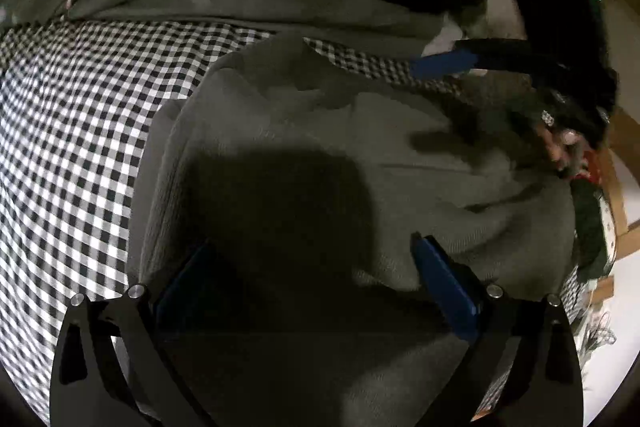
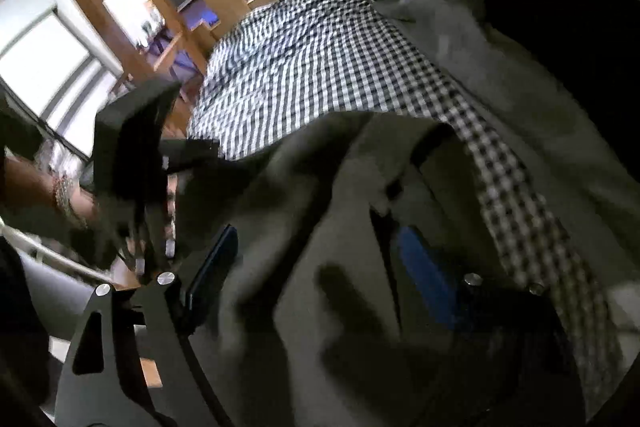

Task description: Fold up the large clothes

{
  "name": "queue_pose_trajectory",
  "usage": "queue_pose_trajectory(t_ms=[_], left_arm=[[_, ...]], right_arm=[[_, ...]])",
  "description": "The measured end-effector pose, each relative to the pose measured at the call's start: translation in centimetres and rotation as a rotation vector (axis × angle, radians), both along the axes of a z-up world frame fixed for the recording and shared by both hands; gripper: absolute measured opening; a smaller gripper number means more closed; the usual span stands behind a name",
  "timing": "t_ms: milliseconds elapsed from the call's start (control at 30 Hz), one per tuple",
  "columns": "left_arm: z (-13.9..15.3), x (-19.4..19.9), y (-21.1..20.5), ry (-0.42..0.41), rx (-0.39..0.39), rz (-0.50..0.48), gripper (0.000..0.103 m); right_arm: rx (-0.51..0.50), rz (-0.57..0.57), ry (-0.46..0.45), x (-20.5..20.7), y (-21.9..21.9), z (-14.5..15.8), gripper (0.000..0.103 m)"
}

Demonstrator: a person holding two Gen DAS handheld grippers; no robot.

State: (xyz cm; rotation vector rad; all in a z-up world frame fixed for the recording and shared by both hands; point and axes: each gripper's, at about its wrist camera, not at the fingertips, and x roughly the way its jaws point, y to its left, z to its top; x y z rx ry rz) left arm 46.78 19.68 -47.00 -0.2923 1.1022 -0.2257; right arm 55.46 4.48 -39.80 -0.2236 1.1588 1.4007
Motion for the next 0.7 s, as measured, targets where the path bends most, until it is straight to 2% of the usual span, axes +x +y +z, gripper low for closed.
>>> queue_pose_trajectory(t_ms=[133,233,367,433,467,533,567,600,700], left_arm=[[-1.3,-0.9,-0.2,-0.03,-0.022,0.016,0.099],[-1.9,-1.9,-0.9,-0.059,-0.03,0.02,0.099],[-2.0,-3.3,-1.6,-0.065,-0.028,0.017,0.099],[-1.6,-4.1,-1.5,-0.059,-0.027,0.015,0.099],[-1.2,-4.9,-1.5,-0.054,-0.027,0.016,0.098],[-0.5,-6.4,-1.4,-0.047,-0.027,0.015,0.098],[-0.3,-6.8,-1.3,-0.043,-0.027,0.014,0.099],[0.2,-7.2,-1.4,-0.039,-0.026,0.013,0.099],[1.0,-7.8,-1.6,-0.021,-0.012,0.017,0.099]], right_arm=[[-0.049,0.026,0.101,1.2,3.6,-2.5,0.083],[-0.173,0.035,0.128,1.1,5.0,-4.7,0.082],[-0.195,0.02,0.214,1.7,6.4,-5.8,0.081],[-0.188,0.022,0.226,1.8,7.6,-6.0,0.063],[-0.196,0.029,0.205,1.6,8.2,-6.1,0.059],[-0.245,0.035,0.171,1.8,9.6,-6.9,0.031],[-0.24,0.038,0.172,1.8,9.9,-6.8,0.027],[-0.201,0.033,0.181,2.0,9.9,-6.2,0.015],[-0.098,-0.018,0.201,3.2,11.2,-5.1,0.009]])
